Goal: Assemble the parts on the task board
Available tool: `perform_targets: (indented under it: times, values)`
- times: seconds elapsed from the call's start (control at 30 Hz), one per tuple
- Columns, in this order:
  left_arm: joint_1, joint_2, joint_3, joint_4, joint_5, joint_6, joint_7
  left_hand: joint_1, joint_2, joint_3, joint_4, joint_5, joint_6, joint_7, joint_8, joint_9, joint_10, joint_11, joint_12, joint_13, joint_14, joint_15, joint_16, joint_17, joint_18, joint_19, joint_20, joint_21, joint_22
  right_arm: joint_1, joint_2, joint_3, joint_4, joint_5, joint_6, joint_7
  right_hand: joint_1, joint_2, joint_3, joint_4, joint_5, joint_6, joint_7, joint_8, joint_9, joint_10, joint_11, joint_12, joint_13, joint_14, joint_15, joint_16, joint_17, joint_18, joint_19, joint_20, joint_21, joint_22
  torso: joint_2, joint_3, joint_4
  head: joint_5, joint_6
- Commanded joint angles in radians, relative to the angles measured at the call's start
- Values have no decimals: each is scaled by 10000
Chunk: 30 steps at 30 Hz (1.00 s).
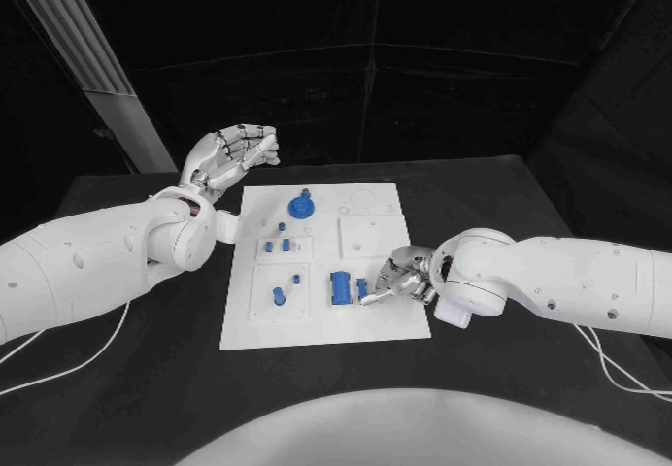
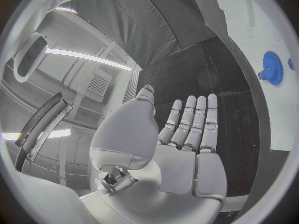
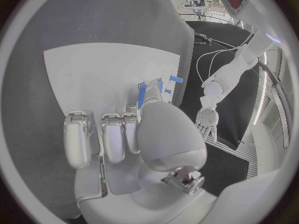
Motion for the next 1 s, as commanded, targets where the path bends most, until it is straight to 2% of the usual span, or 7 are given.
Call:
perform_targets:
  times: [0.03, 0.27, 0.8, 1.0]
  values:
    - [12, 11, 7, 6, 19, 112, 830, -2, 121, -79, 0, 26, -63, 1118, 31, -15, -95, 4, 45, -10, -44, 10, 62, -10, -105, -7, 5, -59, -16, 9, 19, 1, 9, -27, -274, 218, -111, 55, -38, 101, -52, 79, -16, 49, 21, 1075, -53, 27, 2635, 1052, -23, 24, 2635, -74, 1053, -37, 32, 2634, 3, -2, 10, -14, -1]
    - [10, 16, 7, 8, 19, 137, 779, 3, 131, -87, -1, 29, -66, 1118, 42, -15, -101, 5, 55, -11, -51, 11, 74, -25, -106, -10, 5, -61, -17, 9, 94, 2, -67, -141, -261, -115, -74, 227, -39, 185, -50, 75, -43, 45, 56, 1075, -73, 27, 2635, 1052, -36, 24, 2635, -74, 1053, -47, 32, 2634, 0, -7, 5, -28, -1]
    - [6, 11, 7, 21, 19, 142, 778, 3, 131, -87, -1, 29, -66, 1118, 42, -15, -101, 5, 55, -11, -51, 11, 74, -25, -106, -10, 5, -61, -17, 9, 292, 2, -178, -504, -156, -465, 977, 703, 351, -240, -43, 71, -144, -65, 116, 1075, -165, 27, 2635, 1052, -94, 24, 2635, -74, 1053, -96, 32, 2634, -6, -2, 5, -36, -1]
    - [2, 10, 7, 25, 19, 144, 778, 1, 137, -97, 1, 30, -72, 1120, 49, -16, -111, 6, 61, -12, -61, 13, 83, -39, -108, -14, 5, -64, -19, 9, 357, 3, -222, -609, -254, -419, 1027, 771, 379, -234, -44, 82, -140, -88, 116, 1075, -166, 27, 2635, 1052, -97, 24, 2635, -74, 1053, -101, 32, 2634, -5, -3, 11, -35, -1]
